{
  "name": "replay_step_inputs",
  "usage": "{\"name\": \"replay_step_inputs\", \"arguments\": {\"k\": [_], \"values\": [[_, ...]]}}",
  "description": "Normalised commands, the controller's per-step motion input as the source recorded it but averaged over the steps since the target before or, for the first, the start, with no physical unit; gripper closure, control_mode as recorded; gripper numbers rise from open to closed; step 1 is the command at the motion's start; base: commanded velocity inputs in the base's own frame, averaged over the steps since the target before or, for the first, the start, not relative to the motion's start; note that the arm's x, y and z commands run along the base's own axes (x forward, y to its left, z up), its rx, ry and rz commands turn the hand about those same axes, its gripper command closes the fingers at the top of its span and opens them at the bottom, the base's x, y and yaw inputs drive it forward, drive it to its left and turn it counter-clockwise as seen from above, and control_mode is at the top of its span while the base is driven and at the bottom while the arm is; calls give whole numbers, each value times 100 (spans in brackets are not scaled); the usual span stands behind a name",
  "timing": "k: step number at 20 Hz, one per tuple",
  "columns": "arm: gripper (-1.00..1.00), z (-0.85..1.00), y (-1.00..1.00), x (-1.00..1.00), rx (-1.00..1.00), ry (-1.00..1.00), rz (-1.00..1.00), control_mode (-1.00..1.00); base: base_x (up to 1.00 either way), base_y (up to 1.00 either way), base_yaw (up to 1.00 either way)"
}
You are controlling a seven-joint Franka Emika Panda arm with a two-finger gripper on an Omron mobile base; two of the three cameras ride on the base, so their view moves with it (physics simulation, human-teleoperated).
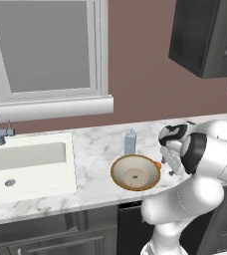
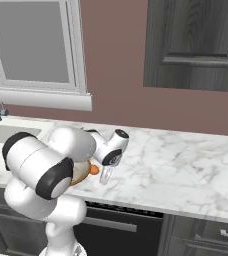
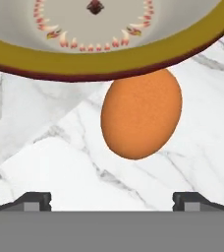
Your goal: Gather the eggs and milk located in the vicinity of the sink area and place them right next to the bowl.
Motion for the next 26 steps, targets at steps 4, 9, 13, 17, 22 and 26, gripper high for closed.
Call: {"name": "replay_step_inputs", "arguments": {"k": [4, 9, 13, 17, 22, 26], "values": [[-100, 59, 0, -14, 0, -6, 2, -100, 0, 0, 0], [-100, 81, 0, -47, 0, -17, 0, -100, 0, 0, 0], [-100, 73, 0, -40, 0, -13, 0, -100, 0, 0, 0], [-100, 58, 0, -44, 0, -11, 0, -100, 0, 0, 0], [-100, 39, 0, -38, 0, -15, 0, -100, 0, 0, 0], [-100, 14, 0, -15, 0, -7, 0, -100, 0, 0, 0]]}}
